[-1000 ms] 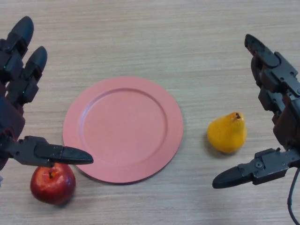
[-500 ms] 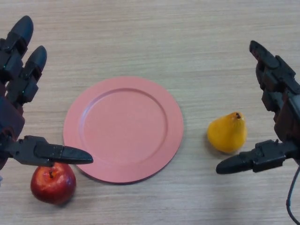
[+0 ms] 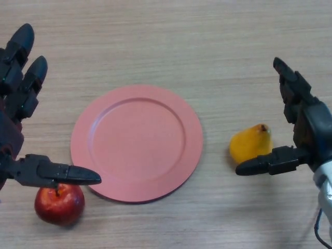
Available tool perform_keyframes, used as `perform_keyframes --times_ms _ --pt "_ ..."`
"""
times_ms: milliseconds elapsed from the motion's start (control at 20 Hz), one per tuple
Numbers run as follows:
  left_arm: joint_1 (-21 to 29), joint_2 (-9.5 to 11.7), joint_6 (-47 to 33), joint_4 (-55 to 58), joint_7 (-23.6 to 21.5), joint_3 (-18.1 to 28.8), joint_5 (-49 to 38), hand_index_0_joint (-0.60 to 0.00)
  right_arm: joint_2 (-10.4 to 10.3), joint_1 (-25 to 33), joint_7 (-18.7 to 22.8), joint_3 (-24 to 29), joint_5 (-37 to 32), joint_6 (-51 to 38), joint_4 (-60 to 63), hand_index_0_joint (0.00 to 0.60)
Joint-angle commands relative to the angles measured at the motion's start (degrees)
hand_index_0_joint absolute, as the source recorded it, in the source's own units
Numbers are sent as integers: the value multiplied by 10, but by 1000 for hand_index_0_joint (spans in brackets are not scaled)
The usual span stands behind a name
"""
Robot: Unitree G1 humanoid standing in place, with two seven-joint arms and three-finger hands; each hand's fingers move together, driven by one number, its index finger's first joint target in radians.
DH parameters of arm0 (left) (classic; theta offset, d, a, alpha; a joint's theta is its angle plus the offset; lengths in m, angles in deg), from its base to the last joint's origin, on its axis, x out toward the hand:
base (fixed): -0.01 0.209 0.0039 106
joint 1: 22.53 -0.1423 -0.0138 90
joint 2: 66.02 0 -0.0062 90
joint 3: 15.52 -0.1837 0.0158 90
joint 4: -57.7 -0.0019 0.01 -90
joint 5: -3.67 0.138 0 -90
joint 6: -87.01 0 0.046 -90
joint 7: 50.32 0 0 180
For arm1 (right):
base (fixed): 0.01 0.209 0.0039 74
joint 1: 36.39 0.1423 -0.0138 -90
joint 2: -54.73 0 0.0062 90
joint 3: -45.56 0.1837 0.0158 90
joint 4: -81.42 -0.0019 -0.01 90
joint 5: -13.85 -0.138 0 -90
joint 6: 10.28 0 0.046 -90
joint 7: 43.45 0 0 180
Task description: Pick up the yellow pear and place it on the plate
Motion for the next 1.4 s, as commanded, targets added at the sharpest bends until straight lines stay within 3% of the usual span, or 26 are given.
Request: perform_keyframes --times_ms 50,400,550,650,700,750,800,1150,1300,1400 --pt "9 11 -92 31 6 32 -5 0 18 47 30 18 1 -123 19 0" --pt "-2 1 -151 13 -4 27 2 0 4 102 88 -3 69 -233 241 0" --pt "-8 3 -134 24 1 32 -2 0 -2 118 111 -11 92 -252 295 0" --pt "-9 2 -131 26 2 33 -4 0 -4 121 115 -12 97 -254 306 200" --pt "-10 1 -130 28 2 35 -6 0 -7 123 118 -14 99 -251 315 352" --pt "-11 -1 -130 30 0 38 -11 0 -9 123 120 -16 104 -245 320 450" --pt "-15 -6 -150 29 -2 42 -10 0 -7 127 141 -20 135 -235 336 600" --pt "-29 -6 -129 37 13 53 -18 0 5 98 134 -14 149 -185 275 600" --pt "-34 -10 -142 39 30 46 -4 0 -10 77 107 -26 141 -128 169 600" --pt "-33 -11 -136 40 31 48 -4 0 -20 67 91 -64 65 -52 62 600"
